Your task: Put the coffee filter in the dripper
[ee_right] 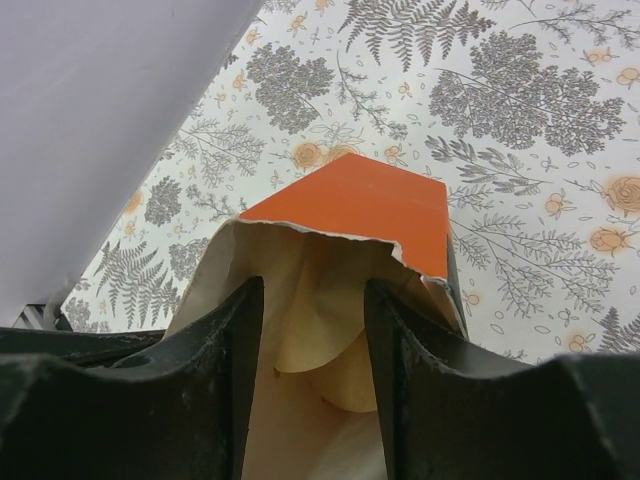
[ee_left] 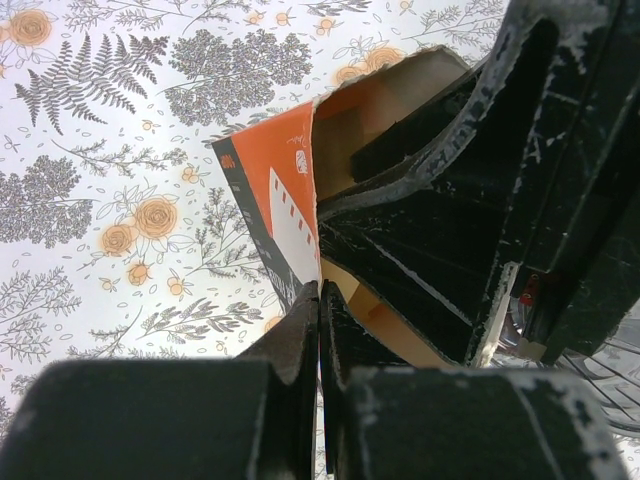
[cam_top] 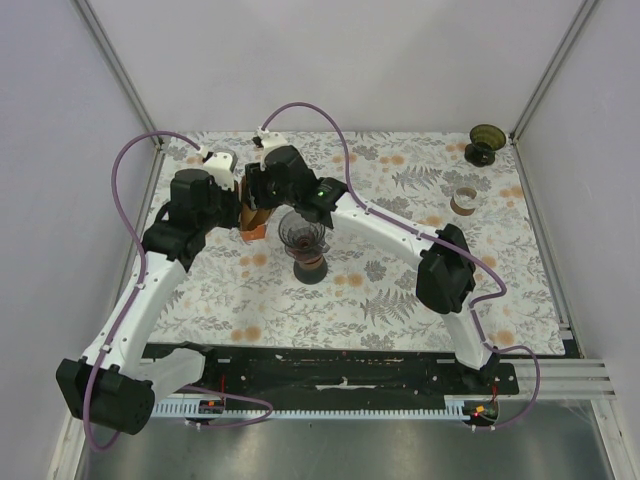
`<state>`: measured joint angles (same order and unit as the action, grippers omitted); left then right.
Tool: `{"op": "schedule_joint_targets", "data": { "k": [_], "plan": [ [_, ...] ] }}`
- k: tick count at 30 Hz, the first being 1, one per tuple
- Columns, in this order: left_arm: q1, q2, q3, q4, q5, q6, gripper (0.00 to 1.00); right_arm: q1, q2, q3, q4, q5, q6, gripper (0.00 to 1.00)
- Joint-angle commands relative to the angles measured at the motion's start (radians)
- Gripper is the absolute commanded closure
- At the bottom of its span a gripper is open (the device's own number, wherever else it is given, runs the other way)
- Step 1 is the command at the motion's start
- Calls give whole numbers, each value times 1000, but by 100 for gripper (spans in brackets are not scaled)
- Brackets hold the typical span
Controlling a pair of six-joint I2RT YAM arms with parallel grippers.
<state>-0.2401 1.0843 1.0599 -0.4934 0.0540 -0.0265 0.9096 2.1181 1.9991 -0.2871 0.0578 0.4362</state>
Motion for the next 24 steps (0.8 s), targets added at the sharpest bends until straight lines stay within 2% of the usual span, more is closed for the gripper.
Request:
{"op": "schedule_joint_targets", "data": {
  "k": [1, 3, 7, 12, 18, 24],
  "plan": [
    [-7, -18, 17, 16, 18, -21, 98, -3, -69, -5, 6, 117, -20, 47],
    [-7, -14, 17, 22, 9, -27, 98, -3, -98, -42, 5, 166, -22, 46],
    [-7, -8, 18, 30, 1, -44, 98, 17, -106, -53, -10, 266, -57, 37],
    [-7, -7, 20, 30, 26, -53, 98, 31, -18, 53, -70, 336, -99, 29],
    [-7, -4, 32, 38, 81, -55, 98, 29, 83, 142, -130, 306, -91, 28],
    [-10, 9, 92, 52, 148, -73, 98, 31, 126, 196, -132, 255, -71, 34]
  ]
}}
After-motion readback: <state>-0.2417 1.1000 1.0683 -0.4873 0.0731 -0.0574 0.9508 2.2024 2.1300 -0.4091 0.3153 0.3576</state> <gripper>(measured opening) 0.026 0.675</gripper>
